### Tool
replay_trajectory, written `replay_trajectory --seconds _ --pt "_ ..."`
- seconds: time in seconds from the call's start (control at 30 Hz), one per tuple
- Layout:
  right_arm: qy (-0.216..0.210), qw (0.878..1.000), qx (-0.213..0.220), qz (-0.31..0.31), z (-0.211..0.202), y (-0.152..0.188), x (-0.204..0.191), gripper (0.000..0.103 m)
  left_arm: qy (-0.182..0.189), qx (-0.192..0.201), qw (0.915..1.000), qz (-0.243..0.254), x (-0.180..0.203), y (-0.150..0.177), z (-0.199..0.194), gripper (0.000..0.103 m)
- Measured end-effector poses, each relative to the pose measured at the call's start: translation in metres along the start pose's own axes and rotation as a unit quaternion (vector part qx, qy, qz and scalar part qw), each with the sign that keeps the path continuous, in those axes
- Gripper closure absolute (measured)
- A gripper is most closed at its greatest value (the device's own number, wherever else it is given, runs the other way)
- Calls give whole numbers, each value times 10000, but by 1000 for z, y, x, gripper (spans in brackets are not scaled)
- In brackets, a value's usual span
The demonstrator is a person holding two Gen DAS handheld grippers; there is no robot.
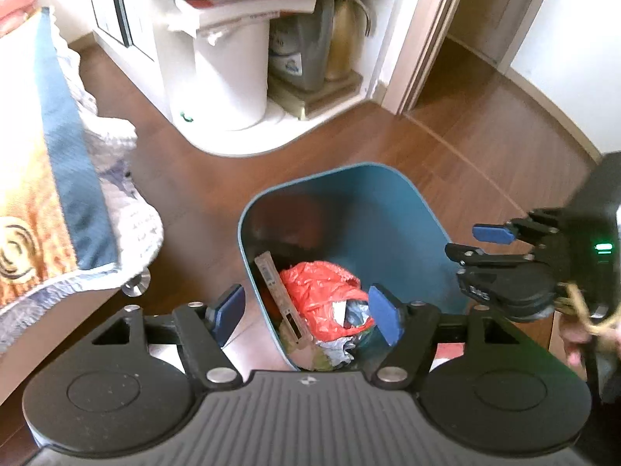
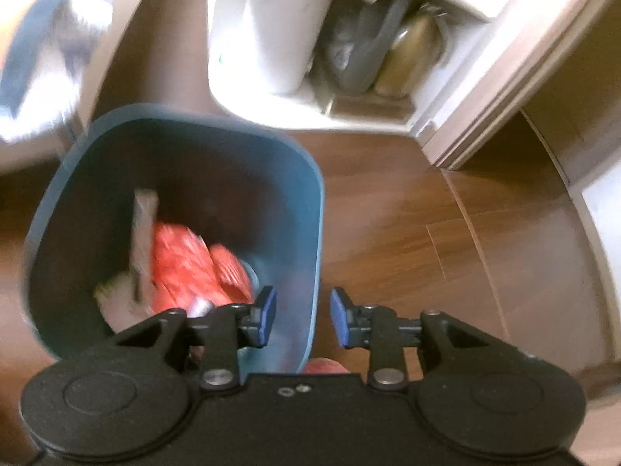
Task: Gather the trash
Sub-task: 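Lower the teal wastebasket to the floor with the right tool and release it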
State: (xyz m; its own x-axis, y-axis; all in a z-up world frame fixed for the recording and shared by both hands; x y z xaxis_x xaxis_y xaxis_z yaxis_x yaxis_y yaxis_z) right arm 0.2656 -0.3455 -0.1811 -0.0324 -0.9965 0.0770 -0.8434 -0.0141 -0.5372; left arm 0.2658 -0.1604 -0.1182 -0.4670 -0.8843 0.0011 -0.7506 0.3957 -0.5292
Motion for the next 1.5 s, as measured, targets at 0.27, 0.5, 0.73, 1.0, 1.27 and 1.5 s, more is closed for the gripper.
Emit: replay_trajectory --seconds 0.27,0.5,0.73,1.0,1.27,1.5 --pt "-675 9927 823 561 -109 11 3 45 -142 447 9989 -1 10 2 -52 32" --pt "-949 9837 1470 420 -175 35 -9 29 -160 828 9964 32 20 21 -99 32" --pt "-1172 9746 1806 625 -206 54 -11 6 -131 1035 9945 14 24 45 -126 23" --pt "-1218 9650 2041 1104 -213 62 -4 0 53 1120 9937 -86 27 57 -132 21" --pt "-1141 9592 1940 1708 -199 68 -7 0 -109 1013 9947 -122 24 64 -130 21" --pt "-1096 9589 1746 1950 -186 72 -4 0 -269 898 9955 -113 17 69 -122 21"
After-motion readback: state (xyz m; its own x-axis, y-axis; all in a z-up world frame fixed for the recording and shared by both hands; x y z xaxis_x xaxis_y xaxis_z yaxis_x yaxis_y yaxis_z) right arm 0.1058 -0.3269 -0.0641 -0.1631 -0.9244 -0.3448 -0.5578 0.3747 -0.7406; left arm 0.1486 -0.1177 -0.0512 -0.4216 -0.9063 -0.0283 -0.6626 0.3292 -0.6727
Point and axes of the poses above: each gripper's, at about its wrist camera, not at the fingertips, and z roughly the way its jaws point, x to its right, y to its underside, the point moved 6 cm from there along z, roughly the way its jaws point, and after that the axes turned 11 degrees about z, right-handed, at the moved point
